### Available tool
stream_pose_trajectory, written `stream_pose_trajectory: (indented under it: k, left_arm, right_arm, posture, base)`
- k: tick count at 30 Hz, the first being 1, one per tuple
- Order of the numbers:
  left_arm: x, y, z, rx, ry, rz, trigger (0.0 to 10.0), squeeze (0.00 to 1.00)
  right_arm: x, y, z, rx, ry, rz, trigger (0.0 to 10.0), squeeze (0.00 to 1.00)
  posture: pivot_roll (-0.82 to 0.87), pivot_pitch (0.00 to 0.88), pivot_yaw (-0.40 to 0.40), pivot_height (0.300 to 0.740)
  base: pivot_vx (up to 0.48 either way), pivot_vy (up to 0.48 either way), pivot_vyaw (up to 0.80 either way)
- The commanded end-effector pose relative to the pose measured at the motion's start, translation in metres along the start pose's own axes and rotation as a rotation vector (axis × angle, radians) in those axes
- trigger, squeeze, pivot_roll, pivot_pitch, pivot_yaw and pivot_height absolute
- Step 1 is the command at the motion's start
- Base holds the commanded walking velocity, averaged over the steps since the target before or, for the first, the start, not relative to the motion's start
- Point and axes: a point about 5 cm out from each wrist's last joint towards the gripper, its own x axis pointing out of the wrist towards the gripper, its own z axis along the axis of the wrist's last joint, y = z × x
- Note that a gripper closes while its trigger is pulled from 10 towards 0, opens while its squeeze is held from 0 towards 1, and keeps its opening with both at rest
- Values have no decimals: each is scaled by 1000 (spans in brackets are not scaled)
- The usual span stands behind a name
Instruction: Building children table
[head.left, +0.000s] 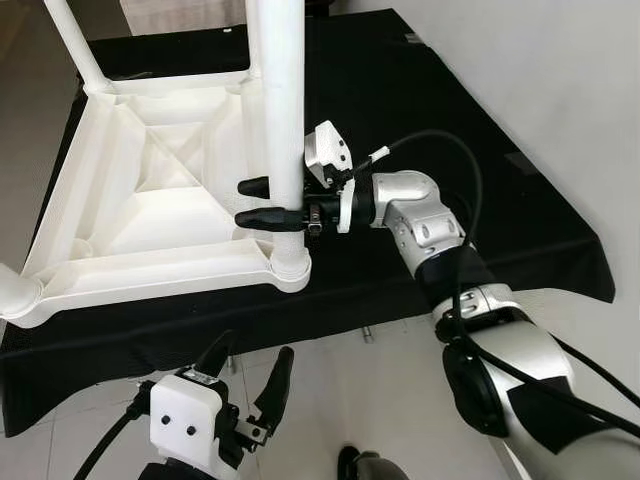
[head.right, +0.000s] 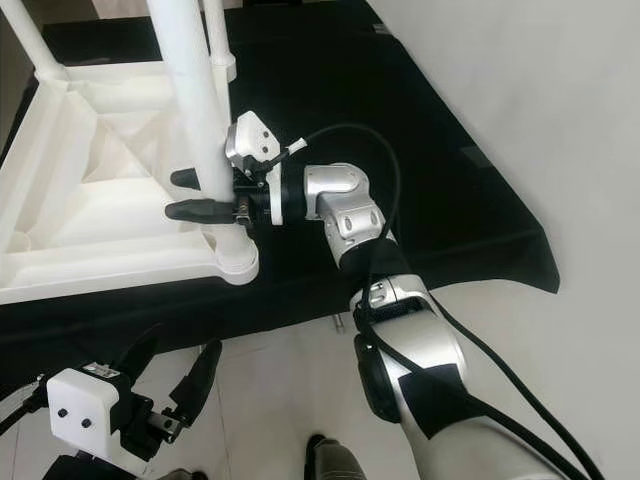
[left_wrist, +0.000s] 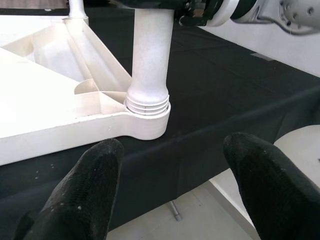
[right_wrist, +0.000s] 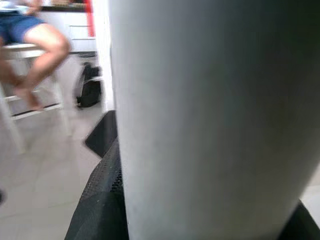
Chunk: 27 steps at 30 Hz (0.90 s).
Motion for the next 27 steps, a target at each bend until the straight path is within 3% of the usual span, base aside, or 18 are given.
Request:
stream_pose_trajectory:
  k: [1, 2, 4, 5, 6, 7, 8, 9, 10, 11, 19, 20, 21, 24, 25, 27]
  left_arm:
    - [-2, -1, -1, -3, 15, 10, 10000, 0]
    - [-2, -1, -1, -3, 15, 10, 10000, 0]
    - [-3, 0, -1, -2, 15, 11, 10000, 0]
    - [-3, 0, -1, -2, 15, 11, 10000, 0]
    - [-3, 0, -1, -1, 15, 12, 10000, 0]
    - [-3, 0, -1, -1, 15, 12, 10000, 0]
    - [-4, 1, -1, 0, 15, 14, 10000, 0]
    - [-4, 1, -1, 0, 15, 14, 10000, 0]
    - [-3, 2, -1, 3, 17, 15, 10000, 0]
    - [-3, 3, -1, 4, 17, 15, 10000, 0]
    - [-1, 3, -3, 5, 16, 12, 10000, 0]
    - [-1, 3, -3, 7, 14, 15, 10000, 0]
    - [0, 4, -3, 9, 12, 18, 10000, 0]
    - [0, 4, -2, 12, 10, 21, 10000, 0]
    - [1, 5, -2, 13, 10, 22, 10000, 0]
    - [1, 5, -2, 14, 9, 22, 10000, 0]
  right_arm:
    - [-6, -4, -4, -22, 46, -148, 0, 0]
    - [-6, -4, -4, -22, 46, -148, 0, 0]
    - [-2, 4, -16, 36, 68, -349, 0, 0]
    - [-2, 4, -16, 36, 68, -349, 0, 0]
    - [-2, 14, -28, 88, 121, -579, 0, 0]
    - [-2, 14, -28, 88, 121, -579, 0, 0]
    - [-1, 32, -38, 110, 181, -723, 0, 0]
    - [-1, 32, -38, 110, 181, -723, 0, 0]
    - [14, 59, -41, 162, 190, -764, 0, 0]
    - [20, 64, -40, 170, 178, -736, 0, 0]
    - [18, 44, -34, 149, 157, -780, 0, 0]
    - [19, 42, -32, 155, 150, -783, 1882, 0]
    - [21, 41, -29, 178, 133, -748, 10000, 0]
    - [25, 42, -22, 209, 103, -688, 10000, 0]
    - [26, 39, -18, 199, 79, -637, 10000, 1000]
    - [25, 36, -15, 190, 61, -592, 10000, 1000]
  posture:
    - [28, 216, -58, 740]
    - [28, 216, -58, 740]
    - [28, 217, -65, 740]
    - [28, 217, -65, 740]
    - [29, 218, -63, 740]
    - [29, 218, -63, 740]
    - [24, 223, -58, 740]
    - [24, 223, -58, 740]
    - [19, 223, -52, 740]
    - [19, 223, -52, 740]
    - [20, 205, -55, 740]
    - [24, 204, -59, 740]
    - [26, 204, -57, 740]
    - [39, 203, -56, 740]
    - [48, 202, -51, 740]
    - [50, 202, -50, 740]
  base:
    - [0, 0, 0]
    - [0, 0, 0]
    - [0, 0, 0]
    - [0, 0, 0]
    - [0, 0, 0]
    - [0, 0, 0]
    - [0, 0, 0]
    - [0, 0, 0]
    - [0, 0, 0]
    - [0, 0, 0]
    - [0, 0, 0]
    - [0, 0, 0]
    - [0, 0, 0]
    - [0, 0, 0]
    - [0, 0, 0]
    - [0, 0, 0]
